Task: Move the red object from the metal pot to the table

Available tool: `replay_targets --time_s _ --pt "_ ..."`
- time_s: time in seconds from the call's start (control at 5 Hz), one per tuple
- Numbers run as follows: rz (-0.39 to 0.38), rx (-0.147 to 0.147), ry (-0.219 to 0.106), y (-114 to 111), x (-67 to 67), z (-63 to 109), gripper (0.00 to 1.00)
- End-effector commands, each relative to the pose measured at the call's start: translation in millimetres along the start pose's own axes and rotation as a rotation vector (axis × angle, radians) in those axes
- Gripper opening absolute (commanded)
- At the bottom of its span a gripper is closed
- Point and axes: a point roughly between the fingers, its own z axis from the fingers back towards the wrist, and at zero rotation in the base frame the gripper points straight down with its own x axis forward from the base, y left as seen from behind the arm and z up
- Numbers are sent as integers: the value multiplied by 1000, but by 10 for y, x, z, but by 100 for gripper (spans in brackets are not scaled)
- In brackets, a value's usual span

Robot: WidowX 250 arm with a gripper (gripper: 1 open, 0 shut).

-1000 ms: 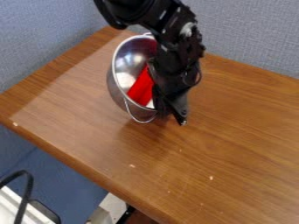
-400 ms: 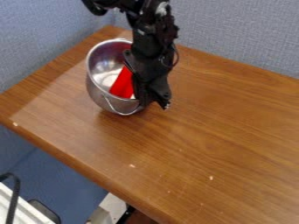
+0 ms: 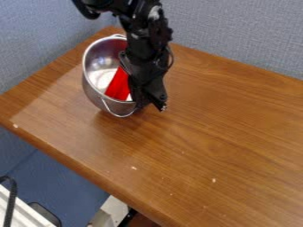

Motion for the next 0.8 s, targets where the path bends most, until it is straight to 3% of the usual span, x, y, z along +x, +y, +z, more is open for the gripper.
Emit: replay_targets --time_s 0.0,0.2,0.6 --pt "44 2 36 206 -268 -23 0" --pt "43 -10 14 361 -411 10 0" --pt "28 -70 -20 123 -413 118 0"
